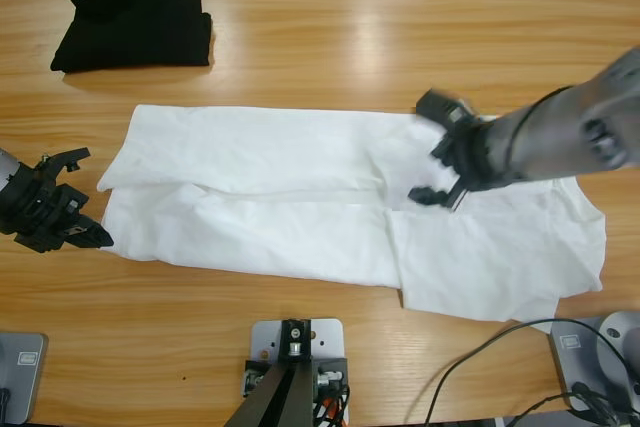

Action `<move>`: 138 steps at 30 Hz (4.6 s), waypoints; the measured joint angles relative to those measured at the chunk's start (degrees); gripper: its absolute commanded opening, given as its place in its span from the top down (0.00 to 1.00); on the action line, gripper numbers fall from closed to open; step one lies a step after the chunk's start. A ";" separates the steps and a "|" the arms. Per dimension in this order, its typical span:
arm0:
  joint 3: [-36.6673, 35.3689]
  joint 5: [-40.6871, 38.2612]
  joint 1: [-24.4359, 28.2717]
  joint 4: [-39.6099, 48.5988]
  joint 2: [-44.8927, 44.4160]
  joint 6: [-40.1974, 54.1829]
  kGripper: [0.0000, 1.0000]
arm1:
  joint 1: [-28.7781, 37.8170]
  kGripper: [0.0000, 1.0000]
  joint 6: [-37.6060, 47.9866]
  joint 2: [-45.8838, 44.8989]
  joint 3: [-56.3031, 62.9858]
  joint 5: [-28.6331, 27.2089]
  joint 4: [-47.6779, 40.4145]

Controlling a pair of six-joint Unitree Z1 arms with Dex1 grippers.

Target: Fold clothes

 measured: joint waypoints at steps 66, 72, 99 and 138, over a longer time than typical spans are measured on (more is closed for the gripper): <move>1.08 -5.70 -17.20 8.21 -9.61 -9.80 0.00 | -10.49 0.44 -30.52 12.01 -6.09 10.18 3.31; 0.99 -6.18 -14.98 8.51 -14.41 -16.98 0.17 | -10.63 0.44 -30.50 11.72 -6.49 8.93 4.58; 18.02 -7.75 -0.42 -31.94 -3.98 -21.74 0.08 | -12.17 0.39 -15.78 -2.23 -8.97 7.56 9.55; 4.72 0.82 -3.07 -17.89 2.48 -5.50 1.00 | -14.87 0.39 -16.49 -2.24 -8.97 7.55 10.16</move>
